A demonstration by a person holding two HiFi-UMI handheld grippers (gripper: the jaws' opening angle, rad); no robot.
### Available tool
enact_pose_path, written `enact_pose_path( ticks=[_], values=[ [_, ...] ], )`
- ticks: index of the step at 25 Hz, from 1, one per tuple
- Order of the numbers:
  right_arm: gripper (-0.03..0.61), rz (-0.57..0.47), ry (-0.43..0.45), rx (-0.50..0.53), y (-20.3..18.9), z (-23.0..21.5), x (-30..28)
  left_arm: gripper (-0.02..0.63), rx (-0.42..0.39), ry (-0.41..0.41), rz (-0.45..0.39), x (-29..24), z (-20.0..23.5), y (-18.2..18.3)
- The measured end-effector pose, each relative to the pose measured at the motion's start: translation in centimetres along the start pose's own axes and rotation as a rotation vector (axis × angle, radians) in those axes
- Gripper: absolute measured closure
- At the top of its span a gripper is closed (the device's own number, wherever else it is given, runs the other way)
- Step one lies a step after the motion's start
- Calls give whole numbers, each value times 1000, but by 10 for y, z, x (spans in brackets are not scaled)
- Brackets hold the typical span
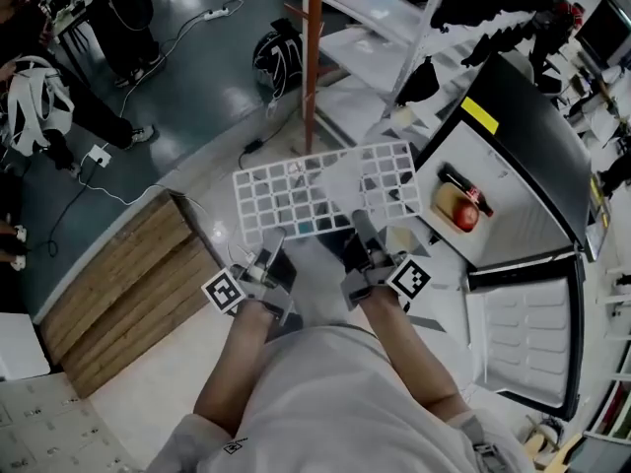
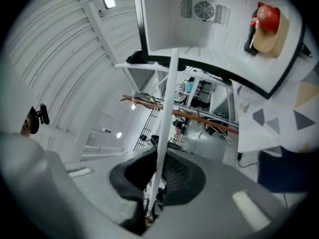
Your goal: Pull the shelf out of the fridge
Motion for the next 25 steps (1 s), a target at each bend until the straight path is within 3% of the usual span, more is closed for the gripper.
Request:
enact_pose_path(
  ticks=[11, 25],
  values=[
    [543, 55, 165, 47, -5, 56, -40, 580, -98, -129, -27, -4, -49, 45],
    [541, 76, 279, 78, -7, 74, -46, 580, -166, -215, -16, 0, -70, 52]
  ],
)
Point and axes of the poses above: the fingertips, and each gripper's own axes: x backward along the fingers, z to its left, y out of its top, the point moved 9 cm from there along x, backward along the fingers, and after that the axes turned 7 degrees about -y, right-handed, at the moved point
